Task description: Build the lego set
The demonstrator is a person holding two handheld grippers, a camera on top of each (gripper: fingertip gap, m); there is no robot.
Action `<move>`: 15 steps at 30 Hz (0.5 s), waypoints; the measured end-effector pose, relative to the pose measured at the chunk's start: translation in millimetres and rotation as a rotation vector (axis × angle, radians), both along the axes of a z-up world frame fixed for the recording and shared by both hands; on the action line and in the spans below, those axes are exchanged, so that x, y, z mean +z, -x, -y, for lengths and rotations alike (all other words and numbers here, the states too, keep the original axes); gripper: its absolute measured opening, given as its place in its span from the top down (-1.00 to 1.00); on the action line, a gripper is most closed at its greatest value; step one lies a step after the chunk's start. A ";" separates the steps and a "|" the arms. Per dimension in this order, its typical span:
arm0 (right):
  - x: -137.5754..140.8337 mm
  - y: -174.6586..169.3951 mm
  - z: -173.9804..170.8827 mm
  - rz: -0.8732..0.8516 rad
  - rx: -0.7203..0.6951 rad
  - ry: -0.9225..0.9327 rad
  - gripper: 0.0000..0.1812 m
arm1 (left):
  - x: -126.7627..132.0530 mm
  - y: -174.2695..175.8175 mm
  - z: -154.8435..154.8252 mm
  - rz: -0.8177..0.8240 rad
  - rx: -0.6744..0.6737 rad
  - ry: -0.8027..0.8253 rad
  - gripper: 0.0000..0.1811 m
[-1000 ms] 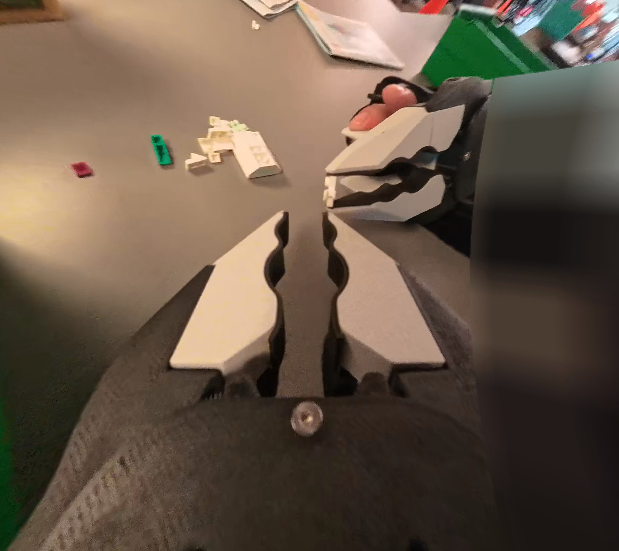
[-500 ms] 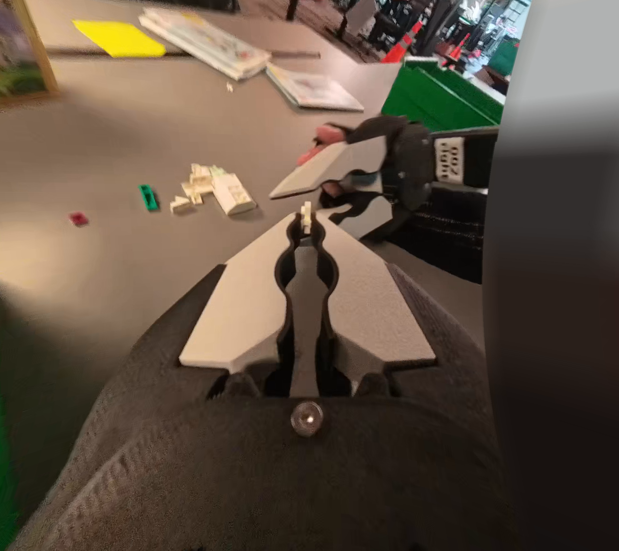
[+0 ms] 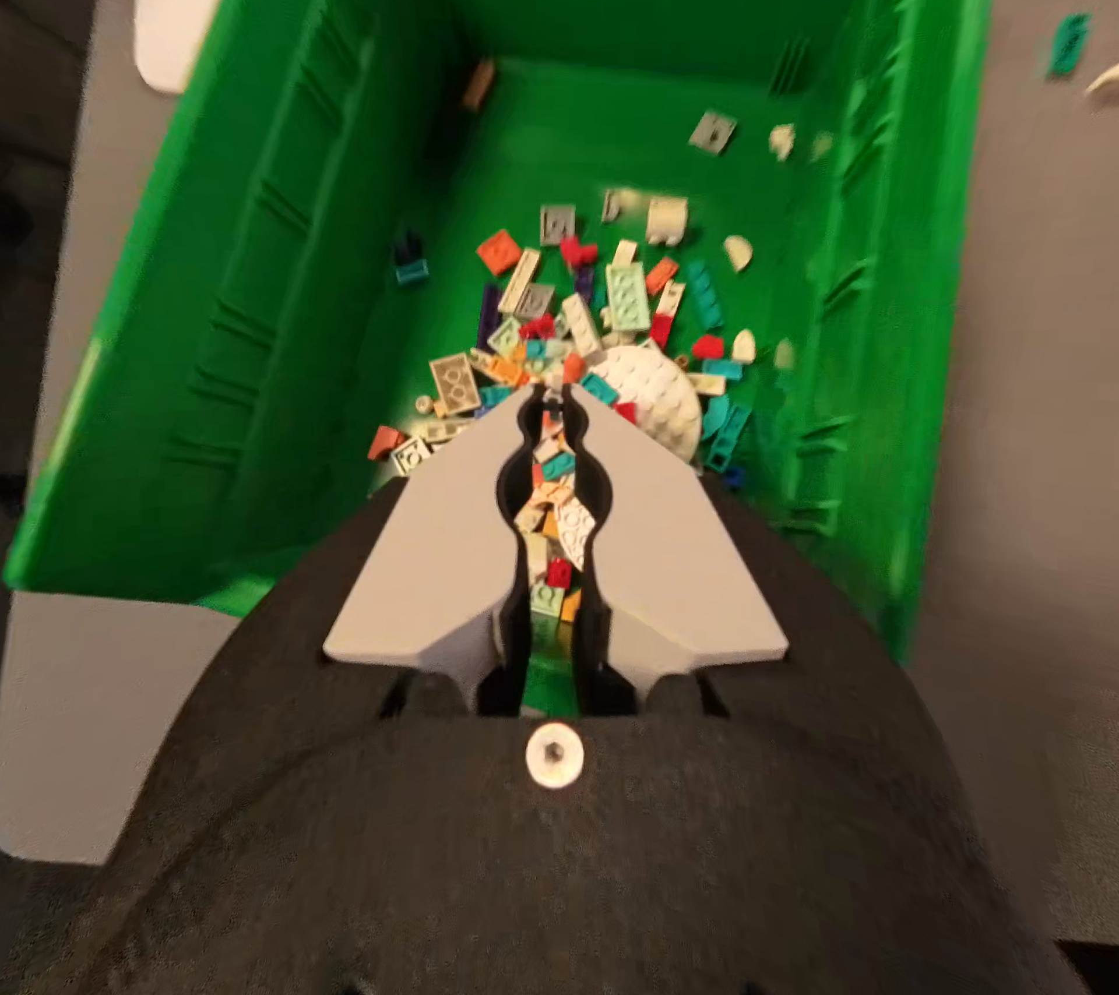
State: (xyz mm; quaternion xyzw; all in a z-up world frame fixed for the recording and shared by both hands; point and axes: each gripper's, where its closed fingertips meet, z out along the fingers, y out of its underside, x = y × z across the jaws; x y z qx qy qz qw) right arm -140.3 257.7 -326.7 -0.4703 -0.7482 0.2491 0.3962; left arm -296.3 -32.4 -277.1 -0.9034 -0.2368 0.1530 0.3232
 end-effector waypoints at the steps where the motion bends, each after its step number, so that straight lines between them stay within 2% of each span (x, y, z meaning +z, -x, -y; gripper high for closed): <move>1: 0.5 -1.8 8.0 0.000 0.055 0.011 0.83 | -10.0 2.6 2.4 0.020 0.011 0.025 0.94; 2: 1.1 -5.1 18.7 -0.001 0.129 0.020 0.79 | -18.1 4.2 3.9 0.036 0.019 0.044 0.94; 4: 2.2 -12.3 34.6 -0.008 0.244 0.016 0.73 | -28.4 5.3 4.4 0.055 0.035 0.067 0.78; 7: 8.7 -9.6 27.5 -0.039 0.196 0.057 0.69 | -18.7 7.4 0.1 0.000 0.055 0.032 0.63; 11: 13.5 -3.2 8.8 -0.023 0.084 0.231 0.65 | 46.6 1.4 -8.9 -0.233 0.048 -0.156 0.45; 15: 4.8 -0.8 2.3 0.070 0.044 0.374 0.70 | 112.6 -48.6 -36.0 -0.369 -0.113 -0.394 0.45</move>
